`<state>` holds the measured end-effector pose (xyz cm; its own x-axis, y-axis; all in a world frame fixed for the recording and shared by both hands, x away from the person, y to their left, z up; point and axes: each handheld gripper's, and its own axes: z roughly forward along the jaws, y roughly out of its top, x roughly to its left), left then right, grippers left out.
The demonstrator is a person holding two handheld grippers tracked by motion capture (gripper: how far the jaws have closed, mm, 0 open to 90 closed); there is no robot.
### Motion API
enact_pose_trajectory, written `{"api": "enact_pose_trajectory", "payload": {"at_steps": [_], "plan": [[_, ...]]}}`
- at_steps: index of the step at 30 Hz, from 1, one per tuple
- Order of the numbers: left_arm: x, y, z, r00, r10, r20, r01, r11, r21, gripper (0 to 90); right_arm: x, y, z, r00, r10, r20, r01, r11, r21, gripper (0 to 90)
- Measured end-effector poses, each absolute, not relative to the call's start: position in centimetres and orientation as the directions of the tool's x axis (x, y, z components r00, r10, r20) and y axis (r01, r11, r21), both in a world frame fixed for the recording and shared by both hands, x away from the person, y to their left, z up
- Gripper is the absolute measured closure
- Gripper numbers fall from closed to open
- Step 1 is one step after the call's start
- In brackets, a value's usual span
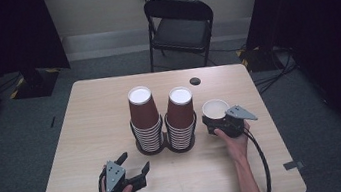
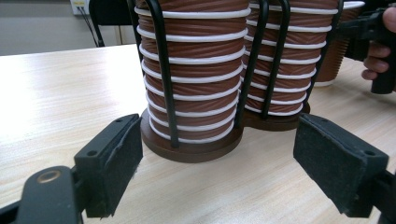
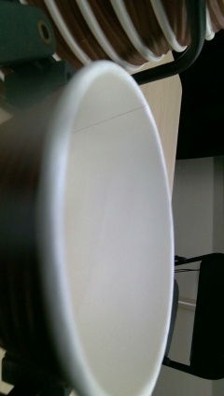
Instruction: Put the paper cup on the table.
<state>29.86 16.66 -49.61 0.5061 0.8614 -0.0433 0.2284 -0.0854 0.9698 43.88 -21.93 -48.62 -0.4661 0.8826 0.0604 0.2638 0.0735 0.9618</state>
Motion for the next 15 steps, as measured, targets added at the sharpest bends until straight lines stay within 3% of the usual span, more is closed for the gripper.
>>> {"api": "enact_pose_trajectory", "payload": {"at_steps": [15], "plan": [[29.82, 16.70, -49.61, 0.491, 0.870, -0.044, 0.228, -0.079, 0.970, 15.7, 43.95, -22.70, -49.36, -0.439, 0.897, 0.057, 0.423, 0.150, 0.894, 13.0]]}}
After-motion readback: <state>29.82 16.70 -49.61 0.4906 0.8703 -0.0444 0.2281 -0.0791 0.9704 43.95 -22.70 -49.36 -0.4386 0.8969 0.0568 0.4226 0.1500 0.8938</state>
